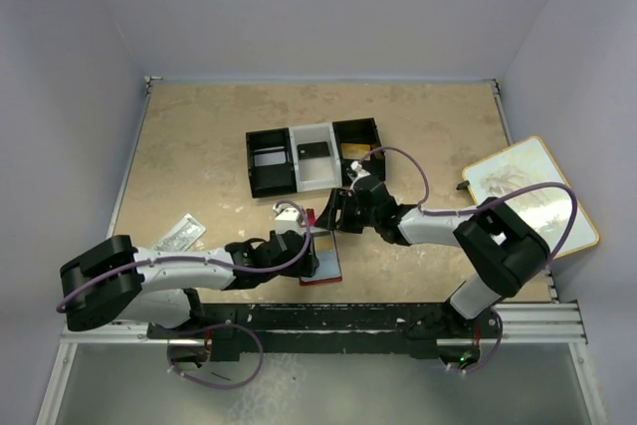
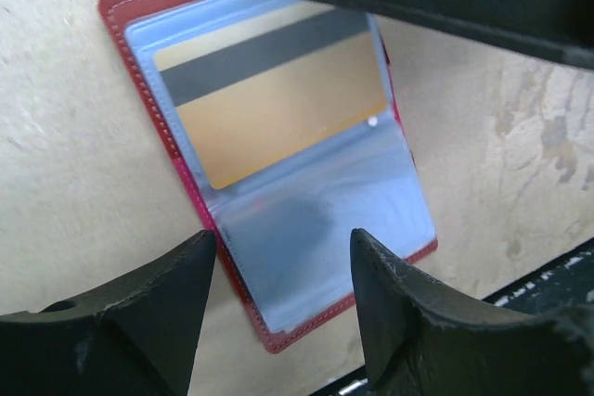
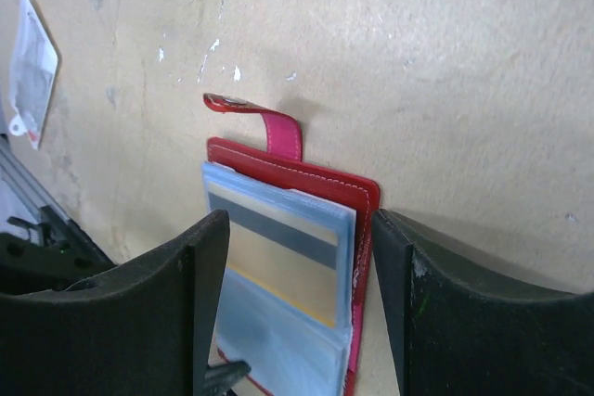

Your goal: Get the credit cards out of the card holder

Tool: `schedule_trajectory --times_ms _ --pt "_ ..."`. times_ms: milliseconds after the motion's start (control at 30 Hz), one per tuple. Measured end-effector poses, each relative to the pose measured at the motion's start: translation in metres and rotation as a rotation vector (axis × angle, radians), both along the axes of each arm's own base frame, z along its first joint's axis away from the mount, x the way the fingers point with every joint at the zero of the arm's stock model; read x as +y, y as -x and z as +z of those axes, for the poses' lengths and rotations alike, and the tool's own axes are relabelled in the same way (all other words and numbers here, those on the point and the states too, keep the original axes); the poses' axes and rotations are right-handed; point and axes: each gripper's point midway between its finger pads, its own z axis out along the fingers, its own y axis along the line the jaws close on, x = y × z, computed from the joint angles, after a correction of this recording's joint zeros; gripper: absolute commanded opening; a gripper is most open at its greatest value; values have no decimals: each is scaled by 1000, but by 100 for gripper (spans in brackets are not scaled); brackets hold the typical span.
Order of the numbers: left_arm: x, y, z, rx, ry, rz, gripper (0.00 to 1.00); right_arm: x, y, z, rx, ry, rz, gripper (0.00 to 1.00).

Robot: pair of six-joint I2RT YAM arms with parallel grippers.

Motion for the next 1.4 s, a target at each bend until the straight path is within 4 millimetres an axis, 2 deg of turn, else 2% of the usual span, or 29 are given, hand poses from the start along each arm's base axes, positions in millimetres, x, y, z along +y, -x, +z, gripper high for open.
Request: schedule_trajectory --times_ms 167,300,400,533,600,700,800,867,933,1000,1067,1233,1300,1367,1400 --pt "-18 15 1 19 64 7 57 3 -6 0 -24 56 55 66" --pt "-45 27 2 6 107 -13 57 0 -5 0 -36 99 91 68" --pt "-65 35 7 -12 99 -22 57 -9 -2 2 -35 137 87 70" --pt "-69 44 11 -49 50 -19 57 -31 -5 19 -68 204 3 70" --pt "-67 43 17 -75 40 -8 57 -38 -7 33 -90 204 -39 67" --pt "-53 38 30 -116 21 22 57 -46 -7 59 -142 150 -101 59" --pt "-39 29 44 -159 18 60 55 -49 2 69 -167 54 -133 53" --pt "-30 23 53 -179 20 85 55 -50 16 59 -139 -9 -137 52" --pt "-23 15 59 -186 26 112 56 -52 31 41 -85 -49 -139 48" --pt "-13 2 60 -187 17 149 57 -54 46 24 -26 -73 -141 46" --pt "-4 -9 59 -186 2 178 58 -50 57 18 13 -105 -143 45" --pt "5 -26 56 -180 -26 187 57 -29 56 29 21 -202 -139 41" --pt "6 -28 52 -173 -49 178 57 -24 55 26 33 -218 -141 41" --pt "5 -30 46 -165 -75 165 56 -21 56 21 48 -220 -144 35" --pt "4 -30 44 -160 -85 158 56 -20 56 19 53 -220 -145 35"
